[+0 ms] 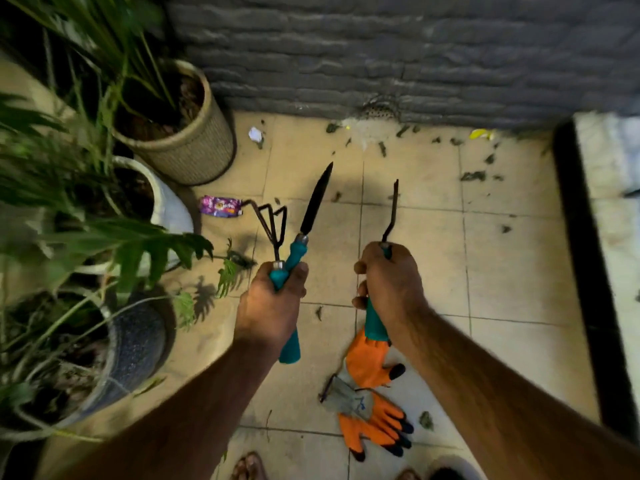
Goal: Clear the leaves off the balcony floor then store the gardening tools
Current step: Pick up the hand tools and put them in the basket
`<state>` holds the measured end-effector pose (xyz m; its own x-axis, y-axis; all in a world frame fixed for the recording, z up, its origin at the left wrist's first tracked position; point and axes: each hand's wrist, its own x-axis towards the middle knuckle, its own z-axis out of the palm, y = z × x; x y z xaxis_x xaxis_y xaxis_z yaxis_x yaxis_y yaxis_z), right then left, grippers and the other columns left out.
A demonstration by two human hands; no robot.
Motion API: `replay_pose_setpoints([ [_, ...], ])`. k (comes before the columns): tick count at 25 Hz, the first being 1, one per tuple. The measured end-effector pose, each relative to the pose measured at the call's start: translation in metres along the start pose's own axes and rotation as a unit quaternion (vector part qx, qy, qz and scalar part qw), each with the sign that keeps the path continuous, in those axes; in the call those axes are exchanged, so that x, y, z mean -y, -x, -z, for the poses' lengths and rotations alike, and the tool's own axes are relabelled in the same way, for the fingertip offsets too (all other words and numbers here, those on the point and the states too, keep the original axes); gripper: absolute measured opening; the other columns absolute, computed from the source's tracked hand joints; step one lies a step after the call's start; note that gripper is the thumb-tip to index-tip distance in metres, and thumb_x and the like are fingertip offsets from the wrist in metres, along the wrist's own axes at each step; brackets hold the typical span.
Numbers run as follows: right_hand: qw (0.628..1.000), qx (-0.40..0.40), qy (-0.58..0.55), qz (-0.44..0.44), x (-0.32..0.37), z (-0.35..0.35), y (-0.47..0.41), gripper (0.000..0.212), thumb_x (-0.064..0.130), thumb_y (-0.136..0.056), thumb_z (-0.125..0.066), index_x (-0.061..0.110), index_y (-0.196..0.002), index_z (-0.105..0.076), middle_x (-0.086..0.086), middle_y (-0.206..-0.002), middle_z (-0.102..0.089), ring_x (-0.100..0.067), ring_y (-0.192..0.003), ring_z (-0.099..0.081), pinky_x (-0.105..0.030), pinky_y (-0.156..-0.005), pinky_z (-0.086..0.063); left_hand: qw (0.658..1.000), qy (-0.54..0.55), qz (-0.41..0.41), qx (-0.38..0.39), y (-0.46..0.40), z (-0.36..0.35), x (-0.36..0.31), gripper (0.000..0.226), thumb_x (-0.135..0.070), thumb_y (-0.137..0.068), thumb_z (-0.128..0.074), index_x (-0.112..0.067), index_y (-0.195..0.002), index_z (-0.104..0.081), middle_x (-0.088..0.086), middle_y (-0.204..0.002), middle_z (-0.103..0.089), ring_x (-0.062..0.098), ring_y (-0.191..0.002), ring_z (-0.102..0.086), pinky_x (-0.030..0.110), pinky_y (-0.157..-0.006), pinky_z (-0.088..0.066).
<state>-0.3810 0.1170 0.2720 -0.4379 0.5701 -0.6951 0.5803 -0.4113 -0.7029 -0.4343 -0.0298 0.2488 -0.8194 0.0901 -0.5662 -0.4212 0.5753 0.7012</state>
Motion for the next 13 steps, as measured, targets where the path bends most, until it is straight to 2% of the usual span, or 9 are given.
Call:
replay_pose_setpoints([
  [3,1.0,0.007,-0.019,-0.001,0.038,0.02,0.049,0.024,0.028,-0.102,-0.053,0.011,-0.118,-0.057,-0.005,-0.091,-0.063,-0.015,-0.064,-0.053,-0.028,-0.049,-0.048,0.999,0.032,0.002,0.024,0.045,0.023,-0.044,0.02,-0.05,-0.093,-0.063,-0.033,-0.102,-0.061,-0.011,-0.09,-0.074,0.016,-0.081,-0.067,0.03,-0.068,-0.045],
  [5,0.999,0.012,-0.031,0.006,0.067,0.034,0.088,0.022,0.029,-0.103,-0.053,0.012,-0.115,-0.058,-0.004,-0.089,-0.063,-0.014,-0.061,-0.052,-0.028,-0.048,-0.047,0.995,0.087,-0.006,0.044,0.079,0.035,-0.079,0.016,-0.042,-0.093,-0.066,-0.03,-0.102,-0.063,-0.01,-0.091,-0.076,0.013,-0.073,-0.066,0.029,-0.067,-0.045],
  [8,0.998,0.024,-0.056,0.008,0.12,0.064,0.166,0.019,0.031,-0.104,-0.053,0.015,-0.111,-0.06,-0.003,-0.086,-0.064,-0.014,-0.06,-0.052,-0.028,-0.048,-0.047,0.984,0.155,0.007,0.087,0.144,0.066,-0.139,0.016,-0.032,-0.093,-0.069,-0.022,-0.107,-0.066,-0.002,-0.094,-0.078,0.016,-0.069,-0.07,0.033,-0.068,-0.053],
  [13,0.995,0.016,-0.093,0.022,0.194,0.128,0.297,0.012,0.026,-0.103,-0.05,0.017,-0.103,-0.059,-0.001,-0.077,-0.06,-0.012,-0.053,-0.049,-0.027,-0.045,-0.044,0.974,0.171,0.016,0.147,0.261,0.124,-0.215,0.022,-0.029,-0.095,-0.067,-0.016,-0.113,-0.064,0.004,-0.098,-0.078,0.028,-0.086,-0.076,0.044,-0.079,-0.062],
])
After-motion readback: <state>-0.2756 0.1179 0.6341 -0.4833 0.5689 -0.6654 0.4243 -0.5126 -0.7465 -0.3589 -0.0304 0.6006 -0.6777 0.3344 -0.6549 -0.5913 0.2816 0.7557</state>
